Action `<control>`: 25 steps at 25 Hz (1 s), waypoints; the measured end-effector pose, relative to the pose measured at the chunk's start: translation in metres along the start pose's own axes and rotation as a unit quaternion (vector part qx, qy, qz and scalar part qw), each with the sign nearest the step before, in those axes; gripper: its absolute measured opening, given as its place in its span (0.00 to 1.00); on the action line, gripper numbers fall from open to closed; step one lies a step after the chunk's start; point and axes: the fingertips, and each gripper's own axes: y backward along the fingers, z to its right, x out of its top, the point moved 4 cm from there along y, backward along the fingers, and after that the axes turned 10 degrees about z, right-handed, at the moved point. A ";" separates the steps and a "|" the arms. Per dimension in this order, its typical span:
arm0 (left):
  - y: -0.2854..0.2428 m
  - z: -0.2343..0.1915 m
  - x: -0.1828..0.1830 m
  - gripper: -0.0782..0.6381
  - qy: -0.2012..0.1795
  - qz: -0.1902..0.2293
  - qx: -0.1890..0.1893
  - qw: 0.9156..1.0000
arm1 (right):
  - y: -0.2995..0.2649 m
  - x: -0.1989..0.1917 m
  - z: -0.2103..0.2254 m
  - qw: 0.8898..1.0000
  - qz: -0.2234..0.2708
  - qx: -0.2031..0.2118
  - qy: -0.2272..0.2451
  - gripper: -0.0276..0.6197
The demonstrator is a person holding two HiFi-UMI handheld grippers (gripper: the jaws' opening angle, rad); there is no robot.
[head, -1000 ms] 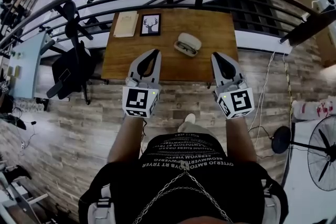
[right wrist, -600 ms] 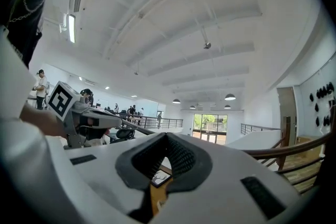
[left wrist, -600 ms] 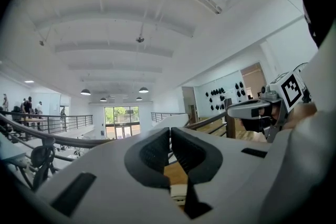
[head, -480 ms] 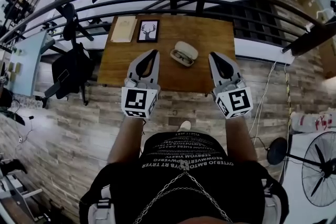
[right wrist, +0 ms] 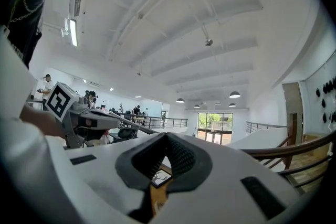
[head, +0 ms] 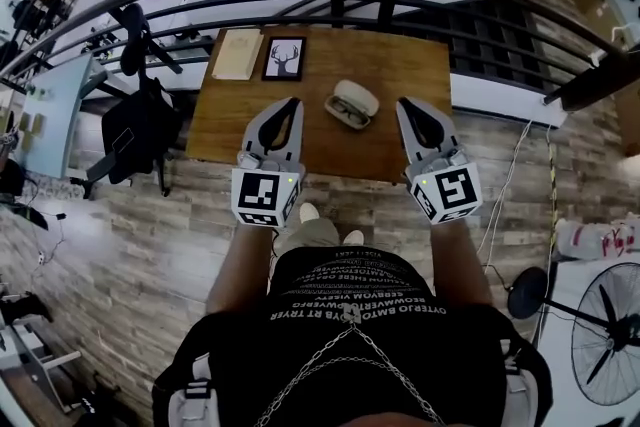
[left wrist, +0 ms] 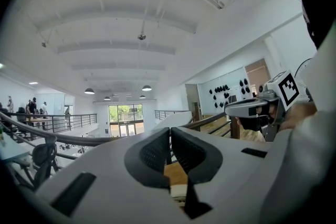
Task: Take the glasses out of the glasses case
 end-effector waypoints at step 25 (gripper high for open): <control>-0.089 -0.056 -0.026 0.16 0.002 -0.005 -0.047 0.999 | -0.086 -0.041 0.033 0.999 -0.037 0.004 -0.002 0.07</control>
